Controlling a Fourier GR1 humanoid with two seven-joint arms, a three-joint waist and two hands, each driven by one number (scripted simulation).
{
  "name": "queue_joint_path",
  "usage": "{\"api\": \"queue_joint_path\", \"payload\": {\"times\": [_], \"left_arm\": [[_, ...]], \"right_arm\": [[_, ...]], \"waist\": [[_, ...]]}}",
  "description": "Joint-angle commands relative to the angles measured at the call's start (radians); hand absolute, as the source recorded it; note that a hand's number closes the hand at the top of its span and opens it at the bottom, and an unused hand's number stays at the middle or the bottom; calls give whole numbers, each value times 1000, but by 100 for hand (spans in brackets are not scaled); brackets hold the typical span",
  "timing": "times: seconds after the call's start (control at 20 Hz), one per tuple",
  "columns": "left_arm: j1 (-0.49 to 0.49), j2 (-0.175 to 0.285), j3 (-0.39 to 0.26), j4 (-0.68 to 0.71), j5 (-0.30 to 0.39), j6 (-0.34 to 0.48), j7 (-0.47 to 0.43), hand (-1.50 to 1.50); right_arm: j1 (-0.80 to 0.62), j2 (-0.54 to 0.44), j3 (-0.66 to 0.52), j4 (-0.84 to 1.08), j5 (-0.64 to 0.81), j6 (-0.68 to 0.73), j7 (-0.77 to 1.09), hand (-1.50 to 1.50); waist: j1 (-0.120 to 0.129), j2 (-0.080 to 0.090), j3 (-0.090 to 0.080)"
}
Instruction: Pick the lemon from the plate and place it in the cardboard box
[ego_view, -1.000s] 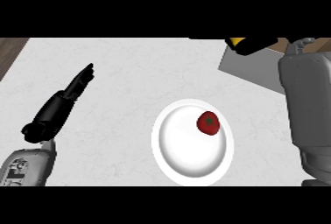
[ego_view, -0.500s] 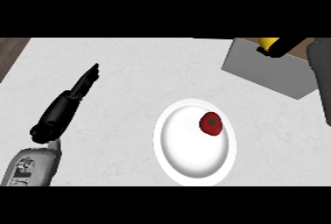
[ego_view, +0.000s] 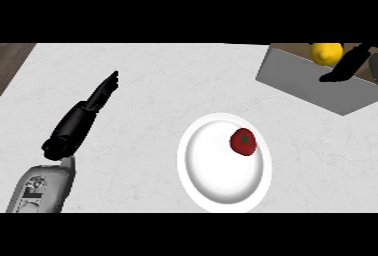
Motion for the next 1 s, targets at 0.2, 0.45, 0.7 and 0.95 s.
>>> {"api": "queue_joint_path", "payload": {"times": [0.2, 0.45, 0.7, 0.95], "left_arm": [[-37, 18, 23, 8, 24, -28, 23, 0], [-28, 8, 27, 7, 22, -13, 28, 0], [3, 1, 11, 8, -2, 0, -16, 0], [7, -9, -11, -52, 10, -19, 19, 0]], "right_arm": [[-36, -27, -119, 105, -124, 0, -253, -150], [-96, 4, -450, 186, -438, 51, -174, -150], [-115, -86, -607, 288, -570, 52, -5, -150], [-32, -144, -646, 285, -604, 2, -40, -150]], "waist": [[-4, 1, 3], [-9, 2, 6], [1, 9, 3], [30, 18, 6]]}}
